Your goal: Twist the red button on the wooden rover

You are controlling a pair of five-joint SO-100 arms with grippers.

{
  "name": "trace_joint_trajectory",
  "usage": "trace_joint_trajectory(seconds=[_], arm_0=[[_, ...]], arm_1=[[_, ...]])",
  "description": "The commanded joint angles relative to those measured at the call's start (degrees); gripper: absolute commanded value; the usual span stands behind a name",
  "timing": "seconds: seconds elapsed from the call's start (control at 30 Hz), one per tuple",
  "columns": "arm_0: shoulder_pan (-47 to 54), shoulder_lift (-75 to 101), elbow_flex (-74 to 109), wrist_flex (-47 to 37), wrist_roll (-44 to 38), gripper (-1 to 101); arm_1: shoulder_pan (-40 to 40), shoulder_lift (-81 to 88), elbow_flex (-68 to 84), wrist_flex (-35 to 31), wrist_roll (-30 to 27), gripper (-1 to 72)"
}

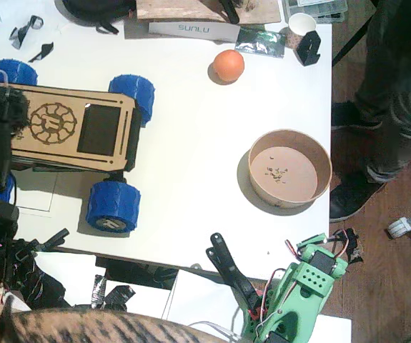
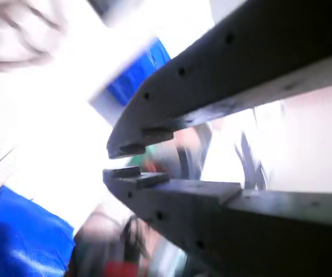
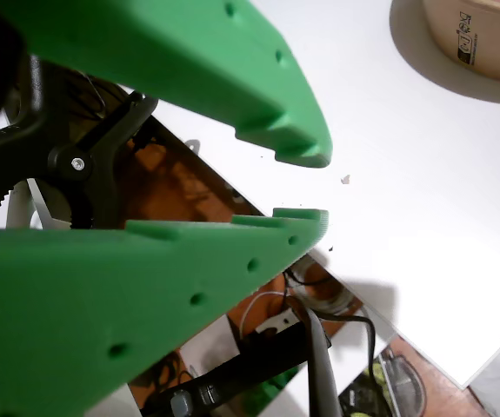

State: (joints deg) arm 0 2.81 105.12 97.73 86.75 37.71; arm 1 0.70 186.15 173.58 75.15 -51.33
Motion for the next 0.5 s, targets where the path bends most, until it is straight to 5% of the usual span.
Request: trace_joint_trajectory(seconds=[0.0,0.23,0.47], arm_0=[[-1.8,5.2,-1.2,0.7,-12.7,0],[-6.9,19.7,9.2,-4.5,-35.6,0],[-12.7,44.7,26.9,-11.4,-38.7,0]], arm_1=[[0.2,0.1,-0.3,0.4,-0.5,2.5],[0.2,0.1,-0.3,0.4,-0.5,2.5],[0.2,0.1,-0.3,0.4,-0.5,2.5]])
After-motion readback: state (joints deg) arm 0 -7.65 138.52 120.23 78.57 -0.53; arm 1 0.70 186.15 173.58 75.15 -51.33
